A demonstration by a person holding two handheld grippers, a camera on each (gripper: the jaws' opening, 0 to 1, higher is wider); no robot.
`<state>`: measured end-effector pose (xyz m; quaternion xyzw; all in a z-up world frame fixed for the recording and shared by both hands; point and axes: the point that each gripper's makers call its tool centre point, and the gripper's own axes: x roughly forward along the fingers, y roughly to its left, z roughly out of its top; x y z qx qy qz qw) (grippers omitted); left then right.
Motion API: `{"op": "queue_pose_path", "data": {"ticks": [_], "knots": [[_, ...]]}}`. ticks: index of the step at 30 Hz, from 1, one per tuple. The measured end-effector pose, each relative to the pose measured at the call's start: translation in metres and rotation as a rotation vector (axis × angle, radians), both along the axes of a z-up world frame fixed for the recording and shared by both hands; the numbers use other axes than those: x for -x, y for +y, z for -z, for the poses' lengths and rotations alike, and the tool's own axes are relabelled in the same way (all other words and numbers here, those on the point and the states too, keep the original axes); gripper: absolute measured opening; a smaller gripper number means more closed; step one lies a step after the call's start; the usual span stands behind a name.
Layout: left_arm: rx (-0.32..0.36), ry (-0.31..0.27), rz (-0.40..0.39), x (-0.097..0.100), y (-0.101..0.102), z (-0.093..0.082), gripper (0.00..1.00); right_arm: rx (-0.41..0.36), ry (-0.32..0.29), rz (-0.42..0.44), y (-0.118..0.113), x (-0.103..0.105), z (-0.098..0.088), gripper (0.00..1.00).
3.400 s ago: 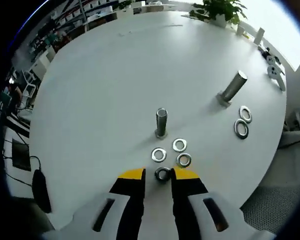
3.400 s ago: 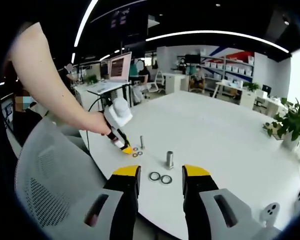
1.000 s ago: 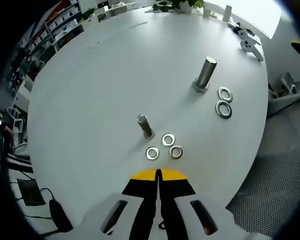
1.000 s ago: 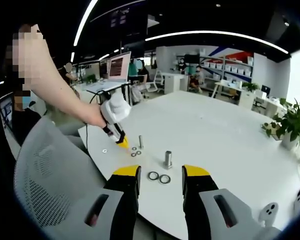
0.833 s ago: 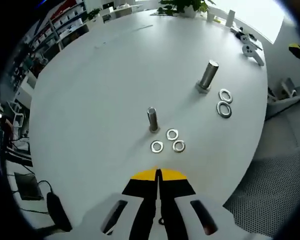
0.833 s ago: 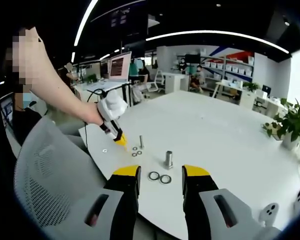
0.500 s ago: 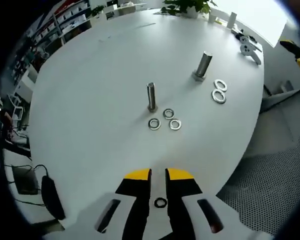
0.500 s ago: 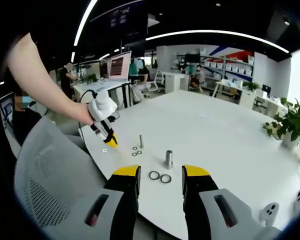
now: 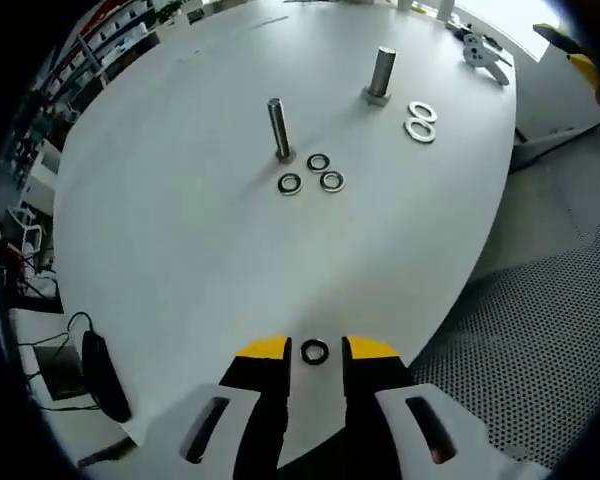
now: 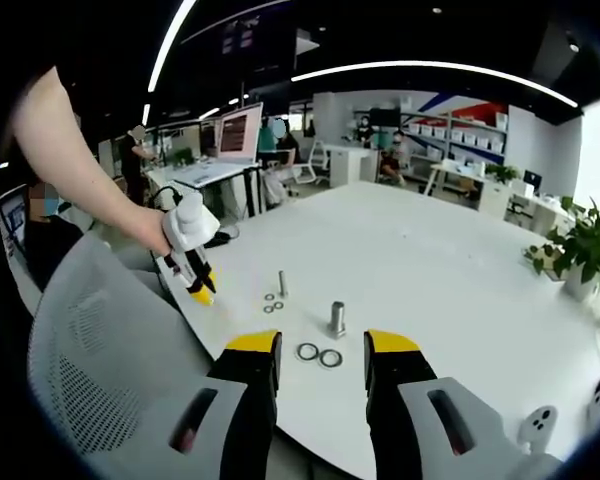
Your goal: Place the washer onto the threaded stud by aligning its center hole with the stud, sliding it down to the base, and recovering from edge contact or off-axis alignment until the washer reaches the visible bottom stop.
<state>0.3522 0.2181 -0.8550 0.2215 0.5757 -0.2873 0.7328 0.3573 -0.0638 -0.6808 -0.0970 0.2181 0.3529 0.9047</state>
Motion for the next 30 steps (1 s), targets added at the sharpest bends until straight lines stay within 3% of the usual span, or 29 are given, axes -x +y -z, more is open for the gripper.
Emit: {"op": "queue_pose_path", "data": {"ticks": [12,23,30], "knots": [[-0.026,0.019,0.003,0.0060,0.0062,0.0096,0.15,0.004,0.001,-0.003,0.0000,0.0003,0.0010,0.35],[-0.023,-0.009,0.006,0.0025,0.0036,0.0099,0.12,0.005,0.002,-0.002,0.0001,-0.0002,0.0010,0.35],[-0.046,0.012,0.065,0.0043,0.0032,0.0099,0.11,0.004,0.001,0.002,-0.0007,-0.0006,0.0008,0.35]]}}
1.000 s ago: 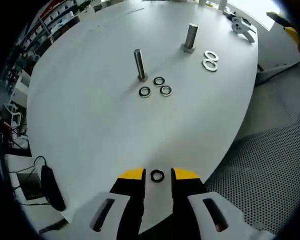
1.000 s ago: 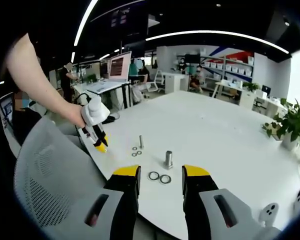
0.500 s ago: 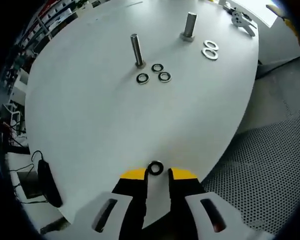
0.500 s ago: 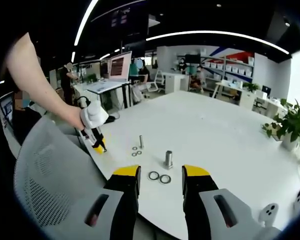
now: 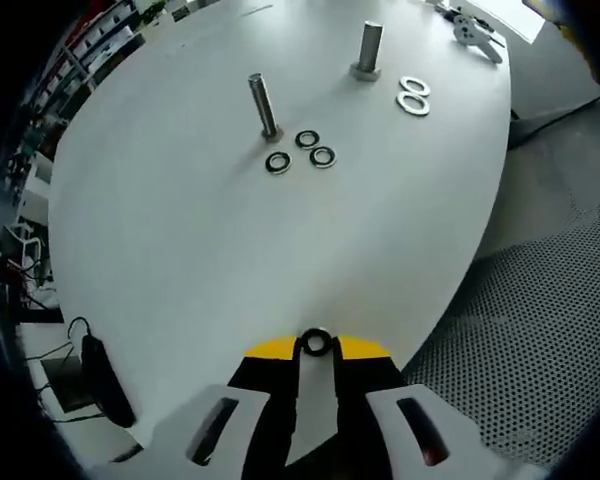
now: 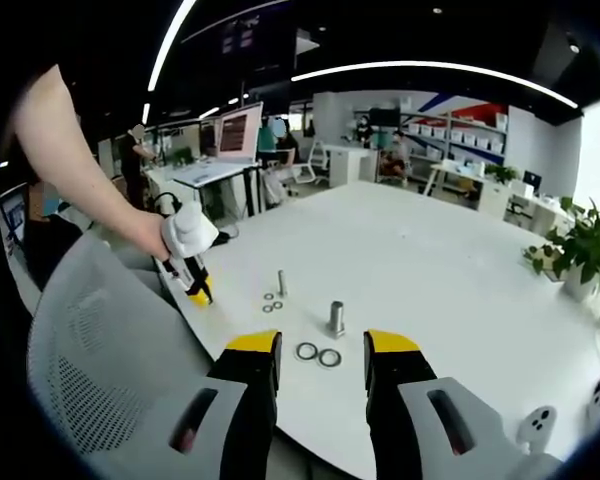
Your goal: Place the washer onto the threaded stud by aligning its center hole with the stud, sliding it down to the base, and recovering from edge contact or off-axis alignment until the washer reaches the visible bottom stop.
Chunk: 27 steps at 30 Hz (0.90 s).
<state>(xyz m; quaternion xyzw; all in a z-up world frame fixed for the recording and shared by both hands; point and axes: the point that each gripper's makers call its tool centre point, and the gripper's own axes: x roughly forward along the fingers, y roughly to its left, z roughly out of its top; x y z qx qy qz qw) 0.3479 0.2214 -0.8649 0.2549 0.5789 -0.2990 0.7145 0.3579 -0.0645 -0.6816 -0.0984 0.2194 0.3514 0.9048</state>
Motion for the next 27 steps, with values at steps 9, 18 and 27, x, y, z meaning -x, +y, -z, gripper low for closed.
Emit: {"op": "queue_pose_path", "data": {"ticks": [9,18,27], "knots": [[-0.001,0.004,-0.005,0.0007,-0.0006,0.0002,0.11,-0.002,-0.001,0.004,-0.0004,-0.0006,-0.0006,0.35],[0.007,-0.006,-0.020,0.0016,-0.0006,-0.0002,0.10,-0.002,0.000,0.002,-0.0003,0.0000,-0.0003,0.35],[0.000,-0.017,-0.011,-0.0006,0.0001,-0.0002,0.10,-0.002,-0.001,0.000,-0.0001,-0.0001,-0.0002,0.35]]}}
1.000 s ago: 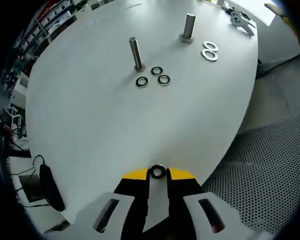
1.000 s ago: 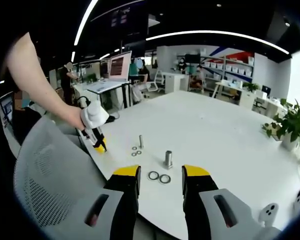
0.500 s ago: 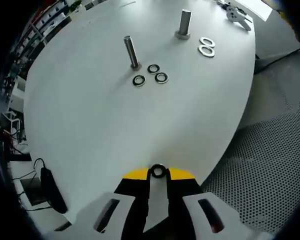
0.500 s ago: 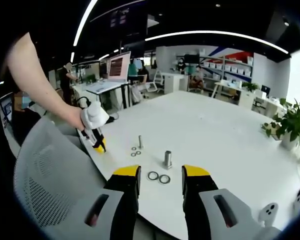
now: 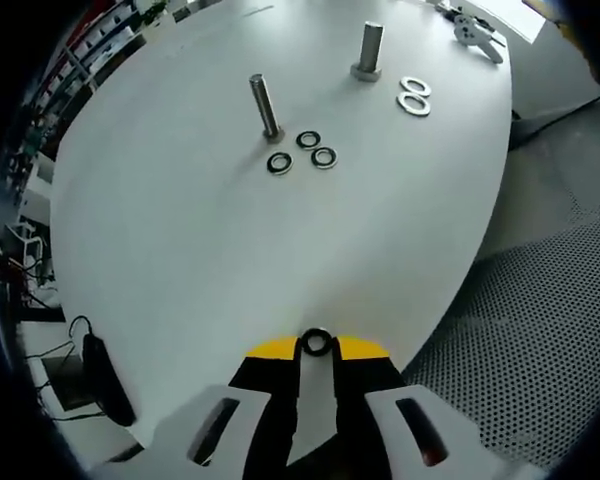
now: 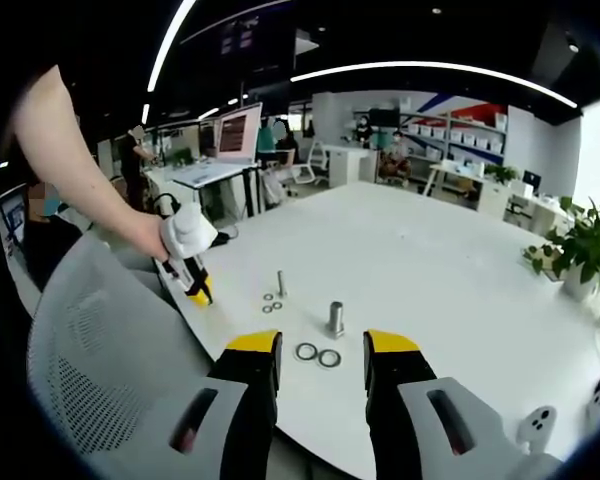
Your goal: Place the washer onto the threaded stud by aligning its center hole with the stud, sliding it down to the base, and recovering from edge contact or off-axis alignment until the washer reaches the visible bottom stop.
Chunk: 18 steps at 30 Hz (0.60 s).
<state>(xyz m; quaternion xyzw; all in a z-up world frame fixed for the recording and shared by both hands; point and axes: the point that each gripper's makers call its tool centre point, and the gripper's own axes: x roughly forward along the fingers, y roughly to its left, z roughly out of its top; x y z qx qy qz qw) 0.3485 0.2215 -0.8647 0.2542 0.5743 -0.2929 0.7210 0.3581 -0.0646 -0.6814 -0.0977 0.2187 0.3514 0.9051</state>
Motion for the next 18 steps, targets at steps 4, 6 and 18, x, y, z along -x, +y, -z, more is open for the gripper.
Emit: {"op": "queue_pose_path", "data": {"ticks": [4,6,18], "knots": [[-0.001,-0.015,0.010,-0.004,-0.003,-0.003,0.10,0.001,-0.002,-0.001,0.000,0.000,0.000,0.35],[0.004,-0.027,0.015,-0.008,-0.006,-0.006,0.10,0.002,-0.002,-0.001,0.000,0.000,0.000,0.34],[0.032,-0.113,0.050,-0.041,-0.027,-0.030,0.10,0.001,-0.003,0.000,0.000,0.000,0.000,0.34]]}}
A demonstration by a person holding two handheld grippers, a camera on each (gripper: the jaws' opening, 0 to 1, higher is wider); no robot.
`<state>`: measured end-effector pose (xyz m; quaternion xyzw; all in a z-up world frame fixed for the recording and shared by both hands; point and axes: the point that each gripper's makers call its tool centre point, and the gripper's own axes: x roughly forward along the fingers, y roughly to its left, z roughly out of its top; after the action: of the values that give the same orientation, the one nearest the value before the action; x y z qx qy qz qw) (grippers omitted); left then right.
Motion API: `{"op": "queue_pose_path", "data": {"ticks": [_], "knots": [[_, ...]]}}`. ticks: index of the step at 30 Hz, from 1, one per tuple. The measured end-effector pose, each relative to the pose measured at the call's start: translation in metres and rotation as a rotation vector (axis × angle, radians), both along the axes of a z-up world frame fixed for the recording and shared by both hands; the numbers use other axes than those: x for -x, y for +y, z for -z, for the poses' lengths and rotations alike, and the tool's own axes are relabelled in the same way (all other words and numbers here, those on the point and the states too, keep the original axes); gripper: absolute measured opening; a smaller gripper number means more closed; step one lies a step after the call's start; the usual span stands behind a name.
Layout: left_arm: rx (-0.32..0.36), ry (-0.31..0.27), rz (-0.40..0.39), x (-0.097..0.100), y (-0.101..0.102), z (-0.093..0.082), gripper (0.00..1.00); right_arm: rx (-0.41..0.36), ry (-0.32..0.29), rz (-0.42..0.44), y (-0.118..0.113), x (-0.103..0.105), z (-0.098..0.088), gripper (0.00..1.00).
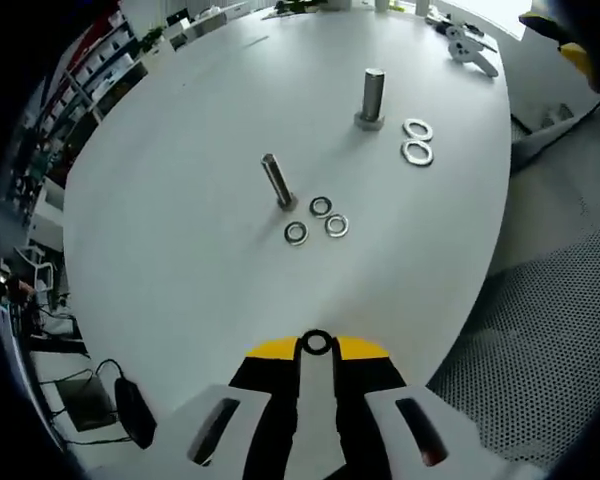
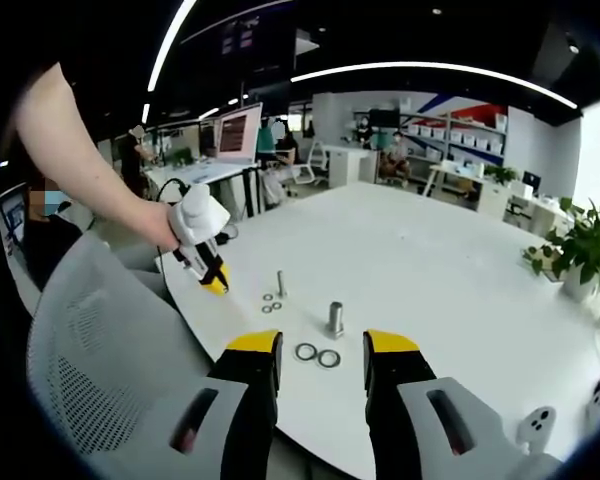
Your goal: Place the washer onto the threaded stud by aligning its center hole with the stud, sliding it down to the base, and recovering from edge contact or off-axis alignment until the washer reaches the visible bottom stop.
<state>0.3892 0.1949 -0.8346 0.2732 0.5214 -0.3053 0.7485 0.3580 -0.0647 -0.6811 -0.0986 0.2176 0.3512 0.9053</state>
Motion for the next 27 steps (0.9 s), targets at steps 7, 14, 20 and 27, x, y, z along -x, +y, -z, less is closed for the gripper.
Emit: {"op": "queue_pose_path", "data": {"ticks": [7,14,20,27], "knots": [[0.018,-0.058,0.024,-0.020,-0.013,-0.017,0.10,-0.002,-0.002,0.001,0.000,0.000,-0.001,0.34],[0.042,-0.109,0.031,-0.041,-0.024,-0.035,0.10,-0.003,-0.002,0.001,0.000,0.000,-0.001,0.34],[0.055,-0.143,0.058,-0.059,-0.040,-0.048,0.10,-0.004,-0.003,0.002,0.000,0.000,-0.001,0.34],[0.053,-0.151,0.082,-0.069,-0.052,-0.051,0.10,-0.006,-0.005,0.006,-0.001,-0.001,-0.002,0.34]]}}
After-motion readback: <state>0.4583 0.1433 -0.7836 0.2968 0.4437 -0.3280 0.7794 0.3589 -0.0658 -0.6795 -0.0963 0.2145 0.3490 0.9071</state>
